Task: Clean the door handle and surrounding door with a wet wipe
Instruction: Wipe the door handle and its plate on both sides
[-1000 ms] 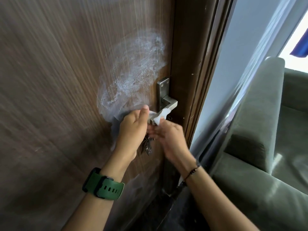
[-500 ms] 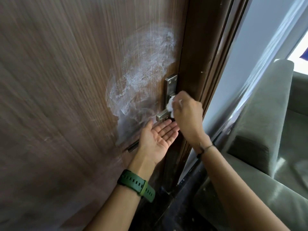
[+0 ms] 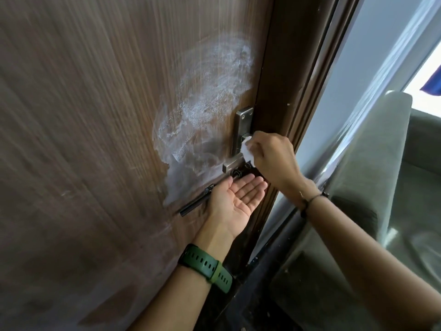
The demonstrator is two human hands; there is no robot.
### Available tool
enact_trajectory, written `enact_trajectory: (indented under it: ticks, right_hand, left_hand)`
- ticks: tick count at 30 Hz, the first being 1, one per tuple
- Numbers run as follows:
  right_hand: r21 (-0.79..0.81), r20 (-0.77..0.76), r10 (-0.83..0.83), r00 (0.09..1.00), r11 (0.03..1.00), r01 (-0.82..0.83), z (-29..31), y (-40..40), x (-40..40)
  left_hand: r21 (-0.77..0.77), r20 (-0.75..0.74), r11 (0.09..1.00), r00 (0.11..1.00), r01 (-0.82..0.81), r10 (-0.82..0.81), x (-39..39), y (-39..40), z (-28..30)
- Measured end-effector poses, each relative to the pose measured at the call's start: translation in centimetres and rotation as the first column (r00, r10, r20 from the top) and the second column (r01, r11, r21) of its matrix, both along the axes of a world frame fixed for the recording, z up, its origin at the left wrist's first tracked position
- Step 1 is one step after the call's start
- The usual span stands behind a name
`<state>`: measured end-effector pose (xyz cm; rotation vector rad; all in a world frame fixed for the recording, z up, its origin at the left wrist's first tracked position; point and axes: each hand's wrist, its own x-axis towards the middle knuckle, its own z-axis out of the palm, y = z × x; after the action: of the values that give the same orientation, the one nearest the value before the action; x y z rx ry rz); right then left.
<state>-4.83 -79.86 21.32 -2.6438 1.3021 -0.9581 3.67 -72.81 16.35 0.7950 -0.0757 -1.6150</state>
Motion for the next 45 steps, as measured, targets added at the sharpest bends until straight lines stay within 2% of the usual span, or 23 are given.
enact_trajectory:
  ticks: [1, 3, 5, 6, 10, 15, 17, 19, 22, 24, 27, 30, 34, 37, 40, 42, 45]
  right_hand:
    - [-0.028, 0.023, 0.012, 1.0, 1.0, -0.012, -0.1, 0.6, 0.3]
    - [-0.074, -0.014, 0.157, 0.987, 0.985, -0.158, -0.8, 3.2, 1.6]
    - [-0.091, -0.094, 0.284, 0.954, 0.952, -0.292, -1.1, 4.4, 1.7]
    - [-0.097, -0.146, 0.284, 0.948, 0.949, -0.299, -0.7, 4.2, 1.6]
    - [-0.295, -0.355, 0.105, 0.929, 0.93, -0.218, -0.2, 3.8, 1.9]
    - [-0.452, -0.625, -0.066, 0.778, 0.843, -0.291, 0.2, 3.9, 3.8]
    - [-0.441, -0.612, -0.03, 0.79, 0.843, -0.309, 0.9, 3.3, 4.1]
    - [-0.434, -0.543, 0.093, 0.835, 0.82, -0.373, 1.2, 2.4, 3.5]
    - [-0.301, -0.54, 0.338, 0.771, 0.778, -0.552, 1.4, 0.9, 1.8]
    - [-0.206, -0.512, 0.421, 0.749, 0.786, -0.583, 1.7, -0.1, 0.8]
    - [-0.135, -0.511, 0.384, 0.769, 0.848, -0.512, 2.4, -1.5, -0.4]
    - [-0.259, -0.598, 0.318, 0.736, 0.792, -0.553, 2.3, -1.3, 0.1]
    - [-0.353, -0.704, 0.286, 0.65, 0.653, -0.67, 1.6, -0.2, 1.9]
    - [-0.277, -0.64, 0.377, 0.669, 0.699, -0.659, 2.2, -1.3, 0.6]
    - [-0.185, -0.609, 0.395, 0.688, 0.773, -0.607, 2.4, -2.1, -0.5]
    - [-0.205, -0.617, 0.378, 0.69, 0.769, -0.605, 2.3, -1.8, -0.3]
    - [-0.257, -0.58, 0.353, 0.734, 0.776, -0.576, 1.8, -0.4, 0.6]
  left_hand:
    - [-0.003, 0.001, 1.0, 1.0, -0.01, 0.01, 0.1, 0.1, 0.0]
    - [-0.016, 0.012, 0.999, 0.999, -0.035, 0.036, 0.2, 0.3, 0.0]
    - [-0.001, 0.012, 0.999, 0.999, -0.039, 0.039, 0.4, 0.4, -0.1]
    - [0.005, 0.009, 0.999, 0.999, -0.032, 0.032, 0.4, 0.5, -0.2]
    - [-0.027, -0.035, 0.998, 0.998, -0.054, 0.053, 1.0, 1.0, -0.3]
    - [-0.014, -0.089, 0.997, 0.993, -0.075, 0.074, 1.4, 1.6, -0.5]
    - [0.006, -0.11, 0.997, 0.991, -0.071, 0.071, 1.5, 1.9, -0.4]
    - [0.006, -0.115, 0.998, 0.991, -0.06, 0.061, 1.8, 2.1, -0.2]
    - [-0.028, -0.091, 0.998, 0.994, -0.056, 0.054, 2.5, 2.4, 0.1]
    - [-0.042, -0.071, 0.996, 0.995, -0.074, 0.071, 3.1, 2.6, 0.1]
    - [-0.049, -0.004, 0.996, 0.997, -0.08, 0.08, 3.8, 3.0, 0.1]
    - [-0.033, 0.167, 0.993, 0.979, -0.115, 0.119, 3.7, 3.1, 0.1]
    - [-0.063, 0.343, 0.98, 0.918, -0.188, 0.198, 2.9, 2.9, 0.7]
    - [-0.124, 0.443, 0.968, 0.861, -0.218, 0.251, 2.8, 3.0, 1.4]
    - [-0.278, 0.61, 0.927, 0.699, -0.251, 0.372, 2.9, 3.3, 1.7]
    - [-0.368, 0.693, 0.901, 0.579, -0.228, 0.429, 2.8, 3.2, 1.8]
    - [-0.395, 0.733, 0.892, 0.51, -0.218, 0.449, 2.2, 2.7, 1.9]
